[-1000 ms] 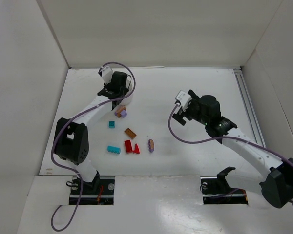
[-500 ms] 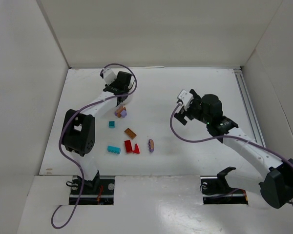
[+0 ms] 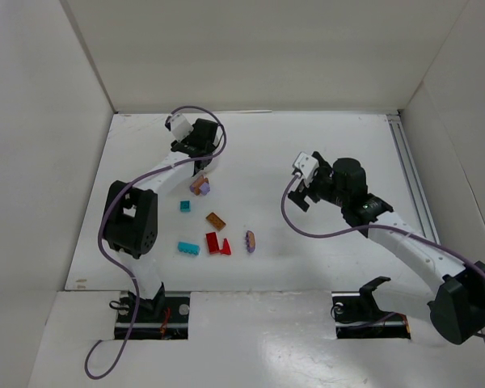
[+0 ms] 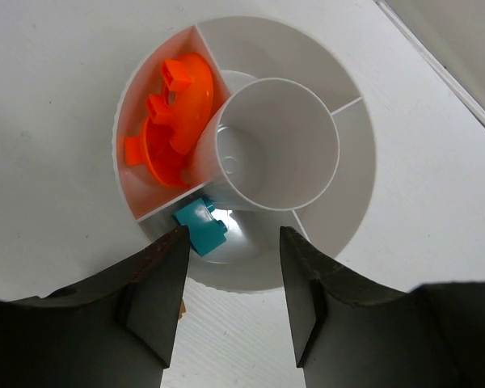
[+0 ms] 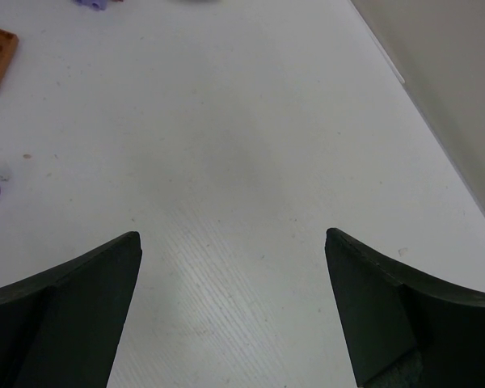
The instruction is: Sort the legos into containers by color
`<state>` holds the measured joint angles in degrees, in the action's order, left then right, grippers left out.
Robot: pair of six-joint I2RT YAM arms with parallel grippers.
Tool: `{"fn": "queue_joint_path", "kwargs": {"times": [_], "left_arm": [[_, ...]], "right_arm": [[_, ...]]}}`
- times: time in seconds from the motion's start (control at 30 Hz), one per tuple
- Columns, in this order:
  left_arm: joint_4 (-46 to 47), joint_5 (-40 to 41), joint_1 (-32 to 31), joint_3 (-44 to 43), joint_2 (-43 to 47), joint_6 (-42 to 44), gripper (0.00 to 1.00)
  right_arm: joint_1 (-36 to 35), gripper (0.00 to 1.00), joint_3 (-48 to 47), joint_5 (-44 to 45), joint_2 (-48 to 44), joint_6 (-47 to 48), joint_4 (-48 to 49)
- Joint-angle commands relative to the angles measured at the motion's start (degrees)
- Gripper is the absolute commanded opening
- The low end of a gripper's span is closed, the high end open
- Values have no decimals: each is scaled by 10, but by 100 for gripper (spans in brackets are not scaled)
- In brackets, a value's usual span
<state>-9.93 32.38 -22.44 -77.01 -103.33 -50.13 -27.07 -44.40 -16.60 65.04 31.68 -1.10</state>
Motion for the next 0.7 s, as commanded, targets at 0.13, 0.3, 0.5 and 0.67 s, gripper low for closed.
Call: {"fn": "queue_joint_path", "kwargs": {"times": [0.13, 0.3, 0.5, 0.67], "left_arm": [[7, -2, 1, 14, 82, 20, 45], [7, -30, -4, 81, 214, 58, 86], [-54, -48, -10, 198, 353, 27, 100], [-73, -36, -5, 263, 451, -21, 100]], "right_arm": [[-15, 100, -2, -21, -5, 11, 15], [-123, 100, -46, 4, 63, 34, 15], [-233, 98, -135, -40, 215, 47, 76], [-263, 96, -258, -99, 378, 71, 109]]}}
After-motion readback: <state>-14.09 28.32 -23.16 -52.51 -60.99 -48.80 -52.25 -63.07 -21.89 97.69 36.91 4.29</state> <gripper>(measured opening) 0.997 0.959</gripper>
